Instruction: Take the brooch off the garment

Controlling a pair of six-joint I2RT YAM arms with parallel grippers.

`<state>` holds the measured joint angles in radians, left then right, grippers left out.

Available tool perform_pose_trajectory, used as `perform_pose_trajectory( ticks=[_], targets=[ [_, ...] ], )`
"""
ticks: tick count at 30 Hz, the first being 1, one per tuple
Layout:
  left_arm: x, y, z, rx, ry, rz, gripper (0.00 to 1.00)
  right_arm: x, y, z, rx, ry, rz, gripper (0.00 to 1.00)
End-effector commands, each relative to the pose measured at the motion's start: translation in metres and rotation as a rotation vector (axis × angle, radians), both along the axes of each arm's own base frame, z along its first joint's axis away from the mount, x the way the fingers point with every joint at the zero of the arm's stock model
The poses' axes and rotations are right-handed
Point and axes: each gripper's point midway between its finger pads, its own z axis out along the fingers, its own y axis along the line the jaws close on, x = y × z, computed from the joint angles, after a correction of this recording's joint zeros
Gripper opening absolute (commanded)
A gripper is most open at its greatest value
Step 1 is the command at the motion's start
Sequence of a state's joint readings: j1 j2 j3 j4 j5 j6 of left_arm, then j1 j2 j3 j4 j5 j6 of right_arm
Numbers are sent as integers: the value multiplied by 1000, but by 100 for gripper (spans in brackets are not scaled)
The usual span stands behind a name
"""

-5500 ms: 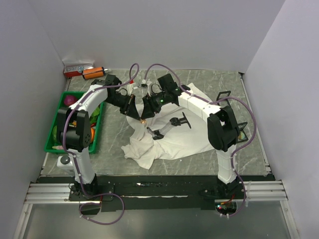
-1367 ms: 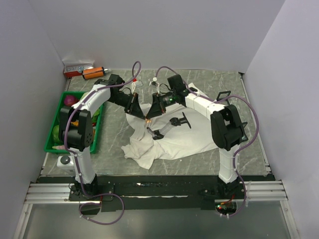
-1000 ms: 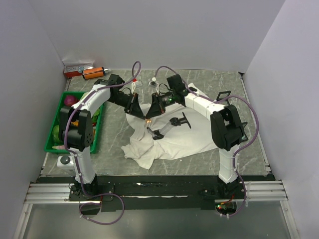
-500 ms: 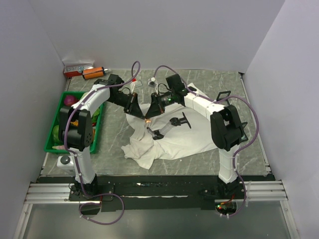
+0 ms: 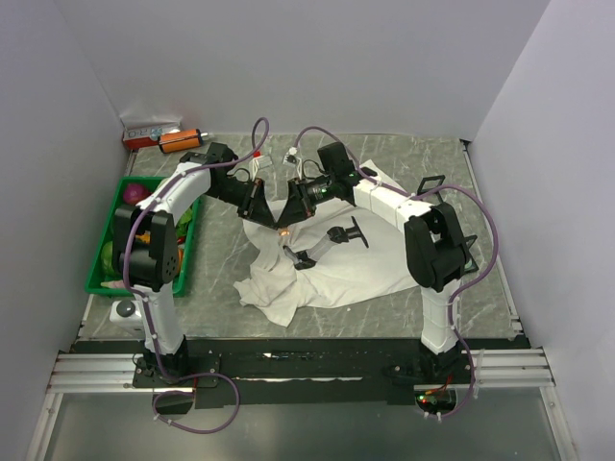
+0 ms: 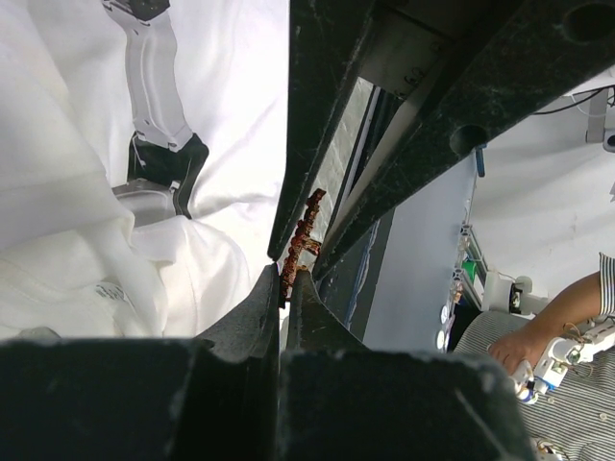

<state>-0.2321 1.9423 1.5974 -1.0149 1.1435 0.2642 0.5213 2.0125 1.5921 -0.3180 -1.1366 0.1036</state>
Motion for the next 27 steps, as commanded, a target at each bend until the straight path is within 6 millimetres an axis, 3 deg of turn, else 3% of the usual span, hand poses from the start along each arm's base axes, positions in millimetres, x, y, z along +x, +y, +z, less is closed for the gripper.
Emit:
perform_pose_trajectory(
  ticks=[1,4,12,15,20,24,25,27],
  targets=[
    [5,-7,12,-35,-51,-16,1,-5,16,23,58,-57,41,34],
    [4,-7,14,-38,-58,-21,1,-2,8,28,77,-70,47,43],
    [1,-5,15,-46,-67,-27,1,1,-13,25,63,-131,60,50],
    [2,-6,17,-53,-67,-27,1,1,-15,21,49,-138,58,45],
    [2,-6,16,-50,-64,-29,1,2,-15,18,45,-143,55,28],
    [3,-5,16,-45,-67,-26,1,4,-16,17,33,-168,57,7],
    [5,-5,14,-33,-72,-21,3,7,-18,17,22,-190,50,4],
    [9,-4,15,-21,-81,-8,18,8,-24,19,5,-199,35,0]
  ],
)
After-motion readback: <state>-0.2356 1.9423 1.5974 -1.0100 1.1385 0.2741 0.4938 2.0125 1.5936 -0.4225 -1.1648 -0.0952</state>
